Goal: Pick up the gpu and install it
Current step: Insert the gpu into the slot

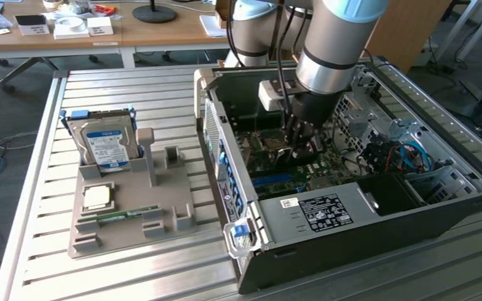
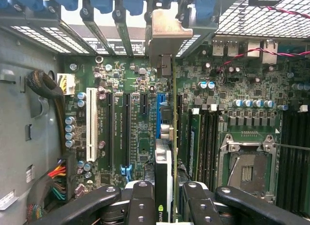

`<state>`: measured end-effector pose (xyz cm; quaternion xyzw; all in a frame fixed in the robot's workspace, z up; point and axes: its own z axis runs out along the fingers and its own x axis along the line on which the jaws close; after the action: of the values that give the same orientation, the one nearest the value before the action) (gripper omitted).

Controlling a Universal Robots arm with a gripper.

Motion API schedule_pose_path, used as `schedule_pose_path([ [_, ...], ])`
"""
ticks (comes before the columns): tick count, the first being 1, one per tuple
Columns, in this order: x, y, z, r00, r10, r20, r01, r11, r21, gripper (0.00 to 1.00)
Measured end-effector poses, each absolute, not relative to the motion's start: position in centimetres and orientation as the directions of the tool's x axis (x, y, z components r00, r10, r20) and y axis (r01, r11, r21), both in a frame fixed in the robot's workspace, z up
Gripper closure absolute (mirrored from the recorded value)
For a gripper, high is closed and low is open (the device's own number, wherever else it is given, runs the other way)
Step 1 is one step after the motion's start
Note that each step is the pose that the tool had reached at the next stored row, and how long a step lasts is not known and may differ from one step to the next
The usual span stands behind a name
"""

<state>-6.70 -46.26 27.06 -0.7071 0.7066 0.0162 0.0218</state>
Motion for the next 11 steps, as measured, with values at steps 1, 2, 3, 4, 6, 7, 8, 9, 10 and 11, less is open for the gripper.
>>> schedule_pose_path([
  [1,-6.72,-46.25,27.03,0.001,-0.999,-0.054,-1.000,-0.001,-0.008,0.73],
  [2,-6.73,-46.24,27.02,0.001,-0.999,-0.054,-1.000,-0.001,-0.008,0.73],
  [3,-6.76,-46.22,27.01,0.001,-0.999,-0.054,-1.000,-0.001,-0.008,0.73],
  [4,-6.78,-46.19,27.00,0.001,-0.999,-0.054,-1.000,-0.001,-0.008,0.73],
  [6,-6.78,-46.12,26.98,0.001,-0.999,-0.054,-1.000,-0.001,-0.008,0.73],
  [7,-6.79,-46.09,26.96,0.001,-0.999,-0.054,-1.000,-0.001,-0.008,0.73],
  [8,-6.82,-46.09,26.94,0.001,-0.999,-0.054,-1.000,-0.001,-0.008,0.73],
  [9,-6.84,-46.09,26.92,0.001,-0.999,-0.054,-1.000,-0.001,-0.008,0.73],
  [10,-6.85,-46.08,26.89,0.001,-0.999,-0.054,-1.000,-0.001,-0.008,0.73],
  [11,-6.86,-46.08,26.86,0.001,-0.999,-0.054,-1.000,-0.001,-0.008,0.73],
])
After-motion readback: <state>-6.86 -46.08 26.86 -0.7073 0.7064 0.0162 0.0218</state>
